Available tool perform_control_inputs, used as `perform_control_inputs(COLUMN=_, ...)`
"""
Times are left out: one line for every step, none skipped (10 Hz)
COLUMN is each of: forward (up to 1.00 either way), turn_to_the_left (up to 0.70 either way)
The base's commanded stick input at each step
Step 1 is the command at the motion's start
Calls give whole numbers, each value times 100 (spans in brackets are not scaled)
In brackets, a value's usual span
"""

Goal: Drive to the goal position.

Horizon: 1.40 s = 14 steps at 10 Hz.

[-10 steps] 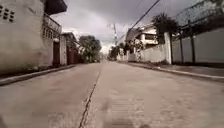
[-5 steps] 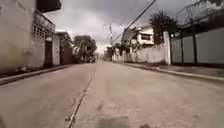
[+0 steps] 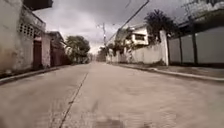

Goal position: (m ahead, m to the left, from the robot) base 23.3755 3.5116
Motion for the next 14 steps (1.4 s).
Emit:
perform_control_inputs(forward=100, turn_to_the_left=0)
perform_control_inputs(forward=100, turn_to_the_left=0)
perform_control_inputs(forward=100, turn_to_the_left=0)
perform_control_inputs(forward=100, turn_to_the_left=0)
perform_control_inputs(forward=100, turn_to_the_left=0)
perform_control_inputs(forward=100, turn_to_the_left=0)
perform_control_inputs(forward=100, turn_to_the_left=0)
perform_control_inputs(forward=100, turn_to_the_left=0)
perform_control_inputs(forward=100, turn_to_the_left=0)
perform_control_inputs(forward=100, turn_to_the_left=0)
perform_control_inputs(forward=100, turn_to_the_left=0)
perform_control_inputs(forward=100, turn_to_the_left=0)
perform_control_inputs(forward=100, turn_to_the_left=0)
perform_control_inputs(forward=100, turn_to_the_left=0)
